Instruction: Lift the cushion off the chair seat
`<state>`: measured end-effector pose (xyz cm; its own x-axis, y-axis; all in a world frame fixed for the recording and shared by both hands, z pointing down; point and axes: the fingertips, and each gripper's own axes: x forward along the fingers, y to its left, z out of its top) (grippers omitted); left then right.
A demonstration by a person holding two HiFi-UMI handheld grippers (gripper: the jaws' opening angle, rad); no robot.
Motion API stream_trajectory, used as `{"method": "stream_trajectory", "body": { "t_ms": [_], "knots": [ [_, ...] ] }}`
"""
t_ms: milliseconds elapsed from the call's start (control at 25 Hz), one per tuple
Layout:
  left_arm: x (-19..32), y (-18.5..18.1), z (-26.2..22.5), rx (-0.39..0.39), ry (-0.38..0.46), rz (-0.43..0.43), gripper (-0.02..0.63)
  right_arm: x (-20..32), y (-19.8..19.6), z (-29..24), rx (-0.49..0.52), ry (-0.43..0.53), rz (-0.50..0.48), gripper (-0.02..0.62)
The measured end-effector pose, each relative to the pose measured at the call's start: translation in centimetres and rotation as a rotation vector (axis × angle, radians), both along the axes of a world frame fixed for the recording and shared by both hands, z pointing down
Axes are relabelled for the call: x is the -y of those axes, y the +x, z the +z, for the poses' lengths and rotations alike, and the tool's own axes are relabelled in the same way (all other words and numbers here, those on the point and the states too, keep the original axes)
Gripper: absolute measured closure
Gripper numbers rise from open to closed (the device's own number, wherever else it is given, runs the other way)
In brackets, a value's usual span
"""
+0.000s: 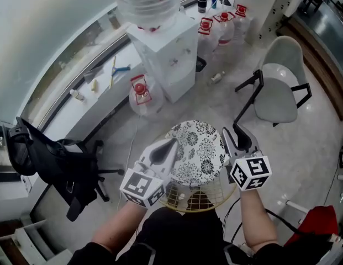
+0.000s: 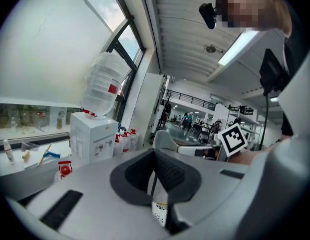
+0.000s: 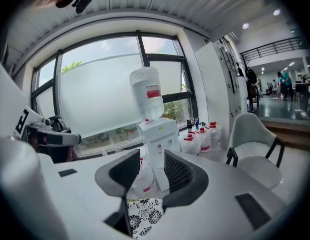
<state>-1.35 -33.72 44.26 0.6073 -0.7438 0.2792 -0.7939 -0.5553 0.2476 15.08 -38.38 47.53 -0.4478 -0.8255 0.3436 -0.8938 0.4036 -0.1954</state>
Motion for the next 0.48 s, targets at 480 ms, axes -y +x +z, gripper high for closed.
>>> {"method": "stream_trajectory", "body": {
  "t_ms": [480],
  "knots": [
    [1.5, 1.0, 9.2, 0.036, -0.112, 0.017, 0.598, 2.5, 0.1, 11.6, -0.056, -0.131, -0.047, 0.387]
  ]
}}
